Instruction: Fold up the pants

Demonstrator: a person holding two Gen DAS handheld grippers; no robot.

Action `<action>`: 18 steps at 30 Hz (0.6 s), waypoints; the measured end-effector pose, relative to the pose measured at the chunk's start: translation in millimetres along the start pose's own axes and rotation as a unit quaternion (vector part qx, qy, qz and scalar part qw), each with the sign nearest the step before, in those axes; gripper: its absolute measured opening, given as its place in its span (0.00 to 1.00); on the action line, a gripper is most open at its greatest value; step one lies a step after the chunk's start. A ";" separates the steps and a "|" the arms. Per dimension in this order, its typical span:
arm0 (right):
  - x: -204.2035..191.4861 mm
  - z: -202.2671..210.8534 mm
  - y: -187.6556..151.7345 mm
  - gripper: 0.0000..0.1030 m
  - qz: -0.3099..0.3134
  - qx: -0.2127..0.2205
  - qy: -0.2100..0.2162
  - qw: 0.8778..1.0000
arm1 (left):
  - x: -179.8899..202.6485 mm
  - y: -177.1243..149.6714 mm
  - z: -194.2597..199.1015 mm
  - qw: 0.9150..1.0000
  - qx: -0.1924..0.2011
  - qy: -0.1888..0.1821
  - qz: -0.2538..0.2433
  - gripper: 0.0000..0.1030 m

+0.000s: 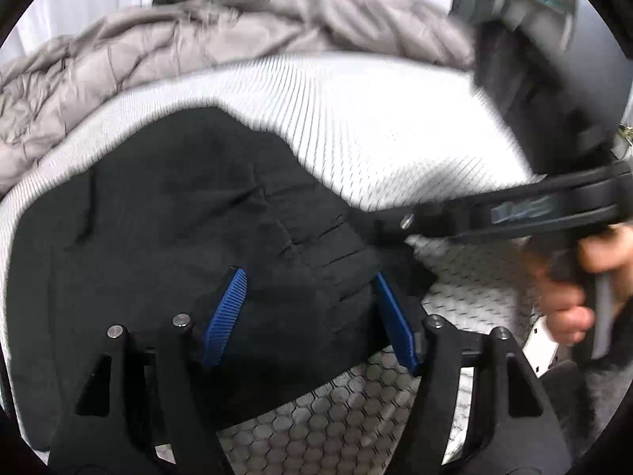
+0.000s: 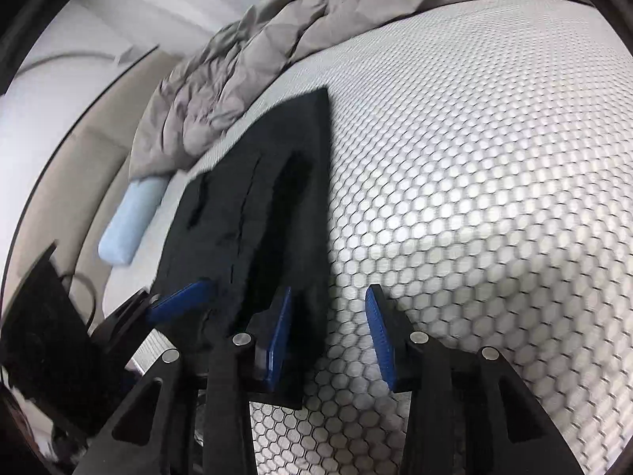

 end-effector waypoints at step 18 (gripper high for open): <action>-2.4 -59.6 111.8 0.15 0.031 -0.031 -0.002 0.999 | 9.8 -12.7 -7.1 0.999 -0.008 0.018 -0.044 0.62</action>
Point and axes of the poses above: each gripper's, at about its wrist camera, not at the fingertips, and z roughly against the way its jaws point, x to its right, y to its top, the point moved 3 cm from there along -z, roughly the way its jaws point, and after that the axes turned 2 degrees about y, right-handed, at the moved point
